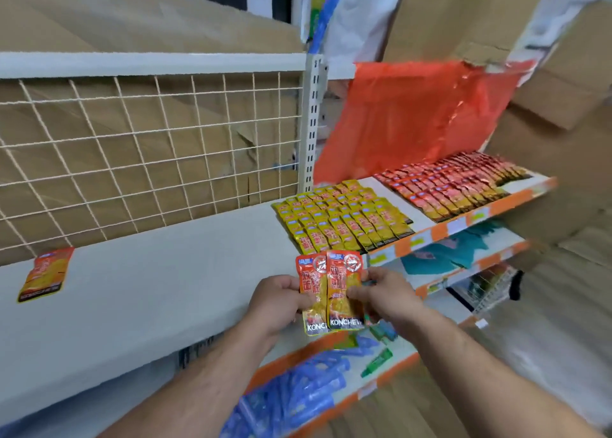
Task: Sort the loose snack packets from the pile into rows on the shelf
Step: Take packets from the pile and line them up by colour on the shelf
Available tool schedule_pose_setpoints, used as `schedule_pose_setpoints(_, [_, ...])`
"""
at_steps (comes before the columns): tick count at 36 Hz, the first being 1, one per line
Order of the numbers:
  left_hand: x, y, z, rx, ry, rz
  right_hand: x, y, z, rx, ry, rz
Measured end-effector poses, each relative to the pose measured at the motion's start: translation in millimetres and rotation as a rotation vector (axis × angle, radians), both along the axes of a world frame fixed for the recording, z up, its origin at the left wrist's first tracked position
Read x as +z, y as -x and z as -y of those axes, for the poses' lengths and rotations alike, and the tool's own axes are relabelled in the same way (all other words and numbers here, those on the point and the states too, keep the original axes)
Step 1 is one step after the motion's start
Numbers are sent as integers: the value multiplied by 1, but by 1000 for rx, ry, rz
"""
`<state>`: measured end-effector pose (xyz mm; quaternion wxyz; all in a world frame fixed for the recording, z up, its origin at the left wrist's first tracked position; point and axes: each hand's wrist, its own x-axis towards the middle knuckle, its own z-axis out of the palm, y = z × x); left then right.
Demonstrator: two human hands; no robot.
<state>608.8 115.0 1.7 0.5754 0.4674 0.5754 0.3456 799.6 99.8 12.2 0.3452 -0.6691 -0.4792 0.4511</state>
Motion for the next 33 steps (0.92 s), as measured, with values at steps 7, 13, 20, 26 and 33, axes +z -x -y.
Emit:
schedule_pose_setpoints(7, [3,-126,-10,-59,-23,-23,-1,-134,2,-65,12,-13])
schedule_pose_setpoints(13, [6,-219,-26,-120,-48,-48,0,-225,2,-168,-19,-81])
schedule_pose_setpoints(20, [8,-301,-57,-214,-57,-72,-8,-304,-14,-270,-25,-146])
schedule_pose_setpoints(26, [6,-365,-107,-260,-49,-52,-8,-358,-46,-344,-23,-153])
schedule_pose_setpoints(33, [15,-438,-189,-332,-53,11,7,-421,-112,-443,-65,-122])
